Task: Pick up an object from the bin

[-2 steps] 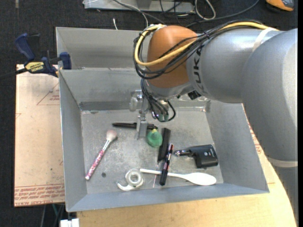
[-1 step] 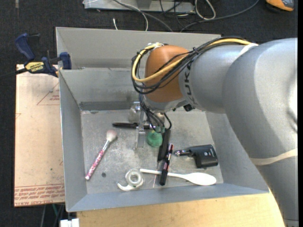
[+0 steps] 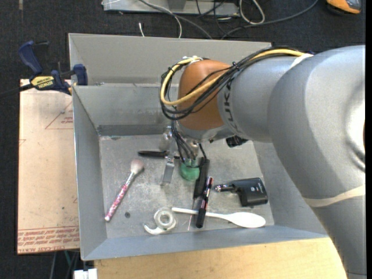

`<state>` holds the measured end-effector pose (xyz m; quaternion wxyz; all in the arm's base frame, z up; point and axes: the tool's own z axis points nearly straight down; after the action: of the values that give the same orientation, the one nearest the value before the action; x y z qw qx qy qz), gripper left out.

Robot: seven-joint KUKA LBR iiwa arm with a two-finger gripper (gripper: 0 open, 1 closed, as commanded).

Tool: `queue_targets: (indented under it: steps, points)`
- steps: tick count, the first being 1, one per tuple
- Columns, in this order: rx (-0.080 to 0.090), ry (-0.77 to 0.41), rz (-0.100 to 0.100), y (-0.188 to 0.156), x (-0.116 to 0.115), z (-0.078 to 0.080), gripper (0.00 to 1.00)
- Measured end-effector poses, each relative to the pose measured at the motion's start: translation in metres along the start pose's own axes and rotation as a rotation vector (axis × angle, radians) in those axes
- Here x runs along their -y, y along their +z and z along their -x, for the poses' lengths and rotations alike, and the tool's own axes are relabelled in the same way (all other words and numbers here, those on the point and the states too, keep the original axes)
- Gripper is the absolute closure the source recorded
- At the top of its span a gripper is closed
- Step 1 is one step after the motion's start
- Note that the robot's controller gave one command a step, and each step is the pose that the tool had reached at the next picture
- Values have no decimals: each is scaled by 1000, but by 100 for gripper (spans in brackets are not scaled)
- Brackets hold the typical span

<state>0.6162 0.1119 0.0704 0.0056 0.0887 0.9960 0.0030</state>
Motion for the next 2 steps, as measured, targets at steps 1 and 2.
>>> queue_targets:
  steps: [1, 2]
  points:
    - [-7, -166, -1, 0, 0, 11, 0]
    - [1, -17, 1, 0, -1, 1, 0]
